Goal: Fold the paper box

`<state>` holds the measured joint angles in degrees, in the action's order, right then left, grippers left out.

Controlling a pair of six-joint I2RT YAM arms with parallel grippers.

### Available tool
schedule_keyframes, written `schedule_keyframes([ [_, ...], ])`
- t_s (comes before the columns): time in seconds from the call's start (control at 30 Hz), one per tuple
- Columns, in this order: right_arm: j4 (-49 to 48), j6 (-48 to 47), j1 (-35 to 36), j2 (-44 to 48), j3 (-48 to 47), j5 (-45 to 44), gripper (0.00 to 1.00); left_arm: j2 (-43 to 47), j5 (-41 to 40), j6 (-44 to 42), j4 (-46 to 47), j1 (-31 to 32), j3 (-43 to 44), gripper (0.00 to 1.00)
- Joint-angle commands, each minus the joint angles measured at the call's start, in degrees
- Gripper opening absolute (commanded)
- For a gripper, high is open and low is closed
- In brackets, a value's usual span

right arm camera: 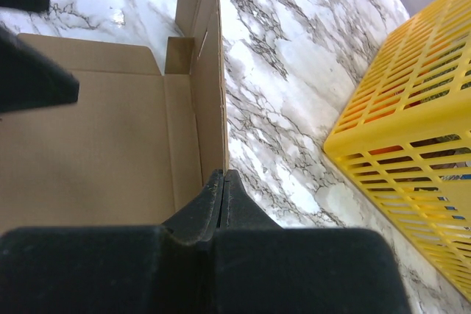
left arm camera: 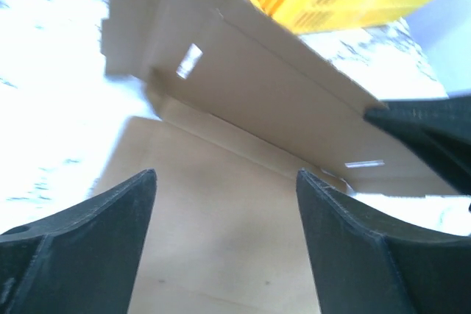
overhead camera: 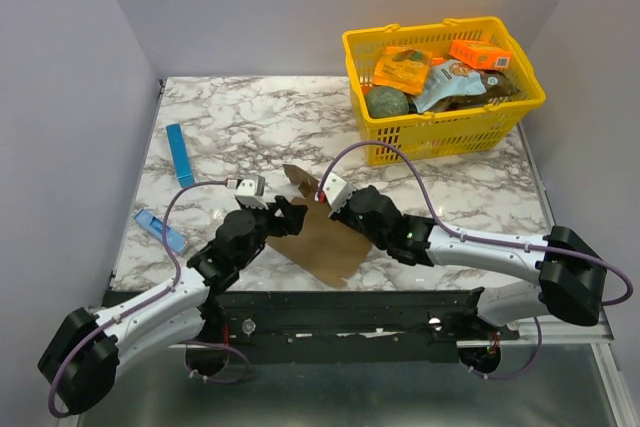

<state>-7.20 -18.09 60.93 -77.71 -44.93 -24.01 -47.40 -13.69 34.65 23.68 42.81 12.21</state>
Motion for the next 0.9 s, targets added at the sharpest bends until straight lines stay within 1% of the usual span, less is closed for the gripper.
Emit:
schedule_keyframes([
  [0.0,6.85,0.86,0.24,-2.27,1.33,0.72,0.01,2.14,-1.25,-5.82,-14.88,-3.42,10.54,0.91],
  [0.03,6.94,0.77,0.25,-2.27,1.33,0.81,0.01,0.31,0.06,-6.09,-16.46,-4.48,12.73,0.94],
  [0.07,6.94,0.86,0.25,-2.36,1.33,0.72,0.01,-0.76,1.55,-6.44,-18.91,-6.57,17.02,0.95],
  [0.13,6.94,0.86,0.24,-2.36,1.42,0.72,0.01,-4.17,3.49,-6.36,-20.95,-8.35,21.00,0.98],
  [0.17,6.94,0.86,0.25,-2.27,1.42,0.72,0.01,-5.41,5.67,-6.70,-21.48,-9.31,24.15,0.99],
  [0.3,6.94,0.86,0.25,-2.36,1.33,0.89,0.01,-12.18,8.24,-8.55,-23.24,-9.76,30.93,0.99],
  [0.33,7.03,0.95,0.16,-2.36,1.33,0.89,0.01,-15.06,8.51,-8.99,-23.59,-9.85,32.25,0.99],
  [0.37,7.03,1.03,0.24,-2.44,1.33,0.72,0.01,-16.31,8.68,-9.08,-25.51,-9.85,34.61,0.98],
  [0.43,7.03,0.95,0.25,-2.36,1.33,0.72,0.01,-19.12,9.73,-9.34,-25.79,-9.93,35.95,0.96],
  [0.57,7.03,0.95,0.16,-2.44,1.33,0.72,0.01,-21.16,9.39,-7.85,-28.68,-9.85,38.33,0.92],
  [0.7,7.03,0.95,0.16,-2.88,1.25,0.72,0.01,-20.63,9.82,-5.74,-28.43,-9.93,36.93,0.89],
  [0.87,7.03,0.95,0.25,-3.32,1.16,0.89,0.01,-22.04,12.28,-5.74,-25.71,-9.85,35.34,0.87],
])
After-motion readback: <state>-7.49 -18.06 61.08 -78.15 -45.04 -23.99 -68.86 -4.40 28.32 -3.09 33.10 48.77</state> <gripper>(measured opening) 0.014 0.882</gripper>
